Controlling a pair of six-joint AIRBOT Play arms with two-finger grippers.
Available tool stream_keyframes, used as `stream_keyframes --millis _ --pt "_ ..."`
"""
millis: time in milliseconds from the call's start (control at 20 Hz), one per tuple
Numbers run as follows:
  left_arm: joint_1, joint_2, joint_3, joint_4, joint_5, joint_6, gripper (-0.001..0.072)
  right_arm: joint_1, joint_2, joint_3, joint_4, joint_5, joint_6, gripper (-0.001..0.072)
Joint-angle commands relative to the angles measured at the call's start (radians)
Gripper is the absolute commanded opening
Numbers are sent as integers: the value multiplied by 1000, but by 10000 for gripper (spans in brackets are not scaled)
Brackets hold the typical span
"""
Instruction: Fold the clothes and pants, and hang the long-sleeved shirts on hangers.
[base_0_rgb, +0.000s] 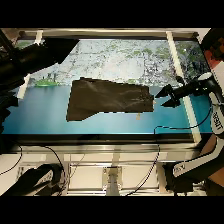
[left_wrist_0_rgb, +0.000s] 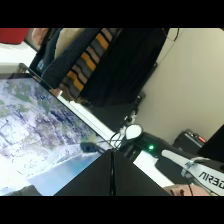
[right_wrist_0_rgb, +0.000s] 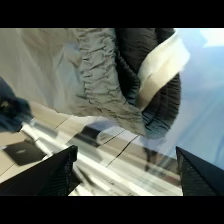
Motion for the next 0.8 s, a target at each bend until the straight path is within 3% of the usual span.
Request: stream_keyframes --millis 0,500,750 --pt "0 1 0 -1 -1 -1 6 6 -66 1 50 16 11 687" --pt "0 0 0 -1 -28 -1 6 26 -168 1 113 -19 11 692" --pt "-4 0 0 -1 -53 -1 6 76 -211 1 205 -105 11 691"
